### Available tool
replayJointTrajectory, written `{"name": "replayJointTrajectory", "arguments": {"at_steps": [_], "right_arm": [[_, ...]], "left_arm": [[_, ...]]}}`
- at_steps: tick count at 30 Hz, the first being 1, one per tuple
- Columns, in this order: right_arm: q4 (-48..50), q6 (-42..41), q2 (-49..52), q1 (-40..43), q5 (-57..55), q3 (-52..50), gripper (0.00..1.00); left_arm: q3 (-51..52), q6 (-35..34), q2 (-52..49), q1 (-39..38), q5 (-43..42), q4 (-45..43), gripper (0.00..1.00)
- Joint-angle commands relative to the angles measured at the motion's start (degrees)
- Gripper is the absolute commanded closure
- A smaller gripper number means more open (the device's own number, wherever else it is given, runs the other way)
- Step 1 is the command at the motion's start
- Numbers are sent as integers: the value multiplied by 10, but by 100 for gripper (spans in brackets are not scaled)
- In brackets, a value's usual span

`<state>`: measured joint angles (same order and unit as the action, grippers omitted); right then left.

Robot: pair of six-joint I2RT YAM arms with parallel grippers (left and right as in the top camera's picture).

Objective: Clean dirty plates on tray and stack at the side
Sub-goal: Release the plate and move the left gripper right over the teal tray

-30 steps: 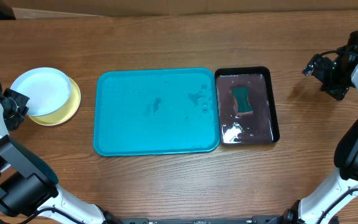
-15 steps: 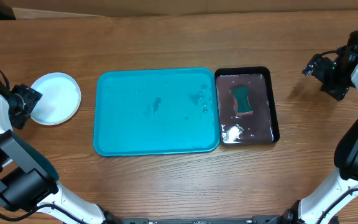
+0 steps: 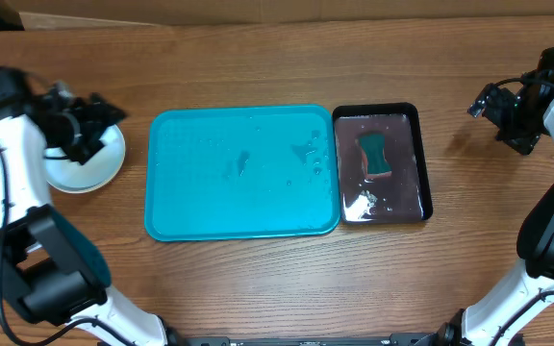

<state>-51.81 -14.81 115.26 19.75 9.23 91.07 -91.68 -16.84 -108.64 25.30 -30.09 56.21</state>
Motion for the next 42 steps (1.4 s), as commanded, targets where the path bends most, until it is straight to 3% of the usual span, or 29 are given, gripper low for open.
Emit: {"name": "replayJointTrajectory", "arguments": {"at_steps": [1,15,42], "right_arm": [[3,-2,-9,-1,3,9,0],[3,-2,-9,-1,3,9,0],[3,-2,-9,-1,3,9,0]], "left_arm": [[-13,18,15,-48,-15,12,0],[-13,19,15,-172,82,19,0],[-13,19,15,-177,82,19,0]]}}
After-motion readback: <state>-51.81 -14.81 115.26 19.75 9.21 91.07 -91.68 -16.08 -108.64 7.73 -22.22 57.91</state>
